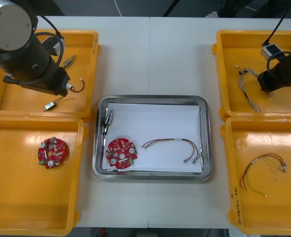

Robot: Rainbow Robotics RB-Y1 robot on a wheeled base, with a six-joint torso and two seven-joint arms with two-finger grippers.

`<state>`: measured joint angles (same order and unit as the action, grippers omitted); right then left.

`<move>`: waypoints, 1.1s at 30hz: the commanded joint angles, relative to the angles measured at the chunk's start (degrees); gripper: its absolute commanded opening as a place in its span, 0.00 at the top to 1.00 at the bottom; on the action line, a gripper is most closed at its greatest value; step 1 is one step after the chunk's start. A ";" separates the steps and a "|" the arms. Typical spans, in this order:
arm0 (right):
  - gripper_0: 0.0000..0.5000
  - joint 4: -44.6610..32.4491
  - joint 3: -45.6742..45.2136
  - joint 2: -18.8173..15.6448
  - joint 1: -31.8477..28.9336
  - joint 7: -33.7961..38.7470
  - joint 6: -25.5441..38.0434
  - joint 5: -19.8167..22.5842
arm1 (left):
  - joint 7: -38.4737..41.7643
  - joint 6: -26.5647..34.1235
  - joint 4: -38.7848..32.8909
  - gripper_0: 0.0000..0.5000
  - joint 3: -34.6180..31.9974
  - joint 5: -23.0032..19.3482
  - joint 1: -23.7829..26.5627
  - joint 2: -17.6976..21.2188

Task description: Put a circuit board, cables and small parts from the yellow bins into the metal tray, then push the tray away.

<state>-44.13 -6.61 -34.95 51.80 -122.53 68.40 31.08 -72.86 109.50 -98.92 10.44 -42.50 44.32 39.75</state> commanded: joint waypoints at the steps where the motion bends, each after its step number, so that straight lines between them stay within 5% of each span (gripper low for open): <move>1: 1.00 0.80 0.63 1.20 -0.21 0.01 -0.63 0.56 | -7.82 0.50 5.31 0.00 -1.13 -1.00 4.45 2.88; 10: 1.00 -3.77 0.63 -0.12 -0.12 -0.51 3.06 -2.08 | -16.17 0.50 16.39 0.00 -0.25 -0.91 9.99 2.88; 25: 1.00 -26.27 -7.72 -2.05 -0.74 -0.25 31.80 -4.36 | -27.68 -3.77 31.42 0.00 7.22 -0.39 17.02 1.74; 33: 1.00 -40.60 -8.68 -2.05 -3.29 0.63 41.60 -3.75 | -28.47 -9.13 36.16 0.00 11.27 -0.56 17.99 0.51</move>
<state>-79.15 -14.04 -35.02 49.79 -122.53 109.07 27.19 -94.01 102.48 -63.87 20.24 -43.05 59.08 40.46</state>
